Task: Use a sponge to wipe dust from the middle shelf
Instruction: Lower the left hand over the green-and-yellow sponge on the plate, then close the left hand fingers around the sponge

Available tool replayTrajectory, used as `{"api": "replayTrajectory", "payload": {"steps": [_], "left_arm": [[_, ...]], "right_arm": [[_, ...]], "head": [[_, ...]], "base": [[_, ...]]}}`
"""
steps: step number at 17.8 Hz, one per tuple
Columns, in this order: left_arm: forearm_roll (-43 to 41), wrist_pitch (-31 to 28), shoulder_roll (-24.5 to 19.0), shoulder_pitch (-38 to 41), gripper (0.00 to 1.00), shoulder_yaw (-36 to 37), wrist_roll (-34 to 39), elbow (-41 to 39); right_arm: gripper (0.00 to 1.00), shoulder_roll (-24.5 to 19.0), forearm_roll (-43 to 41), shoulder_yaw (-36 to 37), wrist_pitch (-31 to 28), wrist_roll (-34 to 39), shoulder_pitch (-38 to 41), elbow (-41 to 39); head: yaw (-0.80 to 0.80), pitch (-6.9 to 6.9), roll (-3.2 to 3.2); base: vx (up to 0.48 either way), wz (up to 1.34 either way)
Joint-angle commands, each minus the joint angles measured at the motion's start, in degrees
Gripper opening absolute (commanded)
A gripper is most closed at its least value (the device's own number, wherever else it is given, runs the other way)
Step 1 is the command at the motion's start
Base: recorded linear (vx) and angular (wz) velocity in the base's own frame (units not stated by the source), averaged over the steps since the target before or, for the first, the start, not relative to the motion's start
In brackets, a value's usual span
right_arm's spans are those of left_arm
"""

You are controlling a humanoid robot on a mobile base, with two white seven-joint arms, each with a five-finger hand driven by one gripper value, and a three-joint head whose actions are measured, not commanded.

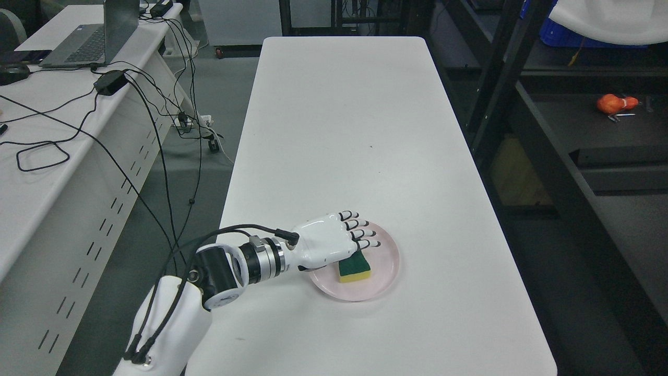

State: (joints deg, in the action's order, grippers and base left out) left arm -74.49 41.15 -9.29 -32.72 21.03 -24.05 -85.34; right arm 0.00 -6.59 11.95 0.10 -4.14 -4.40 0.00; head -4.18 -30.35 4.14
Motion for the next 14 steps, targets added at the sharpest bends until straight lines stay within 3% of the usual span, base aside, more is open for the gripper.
{"api": "replayTrajectory", "payload": {"steps": [1, 14], "left_arm": [[-0.75, -0.28, 0.5, -2.34, 0.89, -1.96, 0.05, 5.7], [-0.83, -0.19, 5.68, -3.58, 0.88, 6.3, 0.05, 11.16]], "right_arm": [[1.0, 1.0, 0.0, 0.0, -4.15, 0.01, 0.01, -1.0], [1.0, 1.0, 0.0, 0.0, -4.15, 0.01, 0.01, -1.0]], "head": [[0.0, 0.0, 0.0], [0.0, 0.0, 0.0]], "base": [[0.0, 0.0], [0.0, 0.0]]}}
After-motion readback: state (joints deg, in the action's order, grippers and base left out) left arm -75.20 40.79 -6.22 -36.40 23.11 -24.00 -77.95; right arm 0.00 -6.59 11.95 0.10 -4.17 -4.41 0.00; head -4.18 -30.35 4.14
